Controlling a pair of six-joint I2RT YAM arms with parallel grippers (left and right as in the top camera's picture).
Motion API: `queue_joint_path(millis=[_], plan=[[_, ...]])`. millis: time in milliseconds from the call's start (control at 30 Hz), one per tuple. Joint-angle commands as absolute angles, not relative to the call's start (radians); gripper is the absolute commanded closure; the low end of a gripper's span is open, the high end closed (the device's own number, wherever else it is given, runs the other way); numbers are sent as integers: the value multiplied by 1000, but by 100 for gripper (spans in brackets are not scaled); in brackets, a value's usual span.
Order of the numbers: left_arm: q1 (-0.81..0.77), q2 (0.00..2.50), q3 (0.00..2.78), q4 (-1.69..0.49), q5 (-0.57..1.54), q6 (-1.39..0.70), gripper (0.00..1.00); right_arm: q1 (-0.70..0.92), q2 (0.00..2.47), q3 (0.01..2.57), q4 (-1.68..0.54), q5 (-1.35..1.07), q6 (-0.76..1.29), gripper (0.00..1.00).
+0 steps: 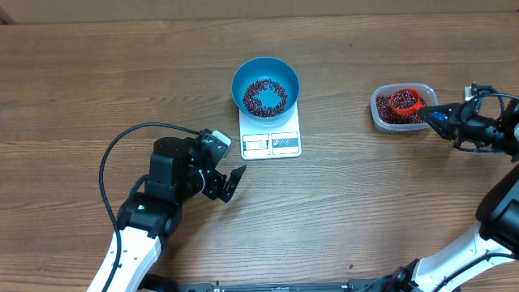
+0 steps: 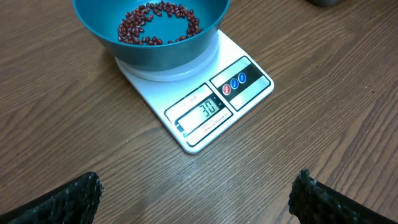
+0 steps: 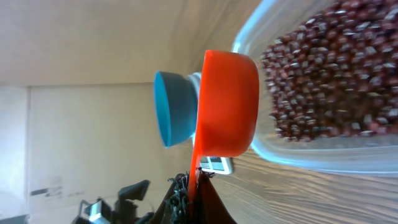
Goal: Scoop item into bowl and weigh 150g on scale
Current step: 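Scoop beans from the tub again with the right gripper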
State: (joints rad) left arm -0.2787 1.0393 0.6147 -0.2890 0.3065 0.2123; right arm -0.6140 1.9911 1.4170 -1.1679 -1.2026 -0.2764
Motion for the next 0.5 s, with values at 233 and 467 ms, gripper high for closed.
queue_joint_path(millis=[233,467], plan=[[-275,1047,615,-288,304,202,0,-593,1979,1416,-1252,-1294,-376,96],[-275,1047,615,-288,304,202,0,-514,1944,1416,-1255,-1332,-375,96]])
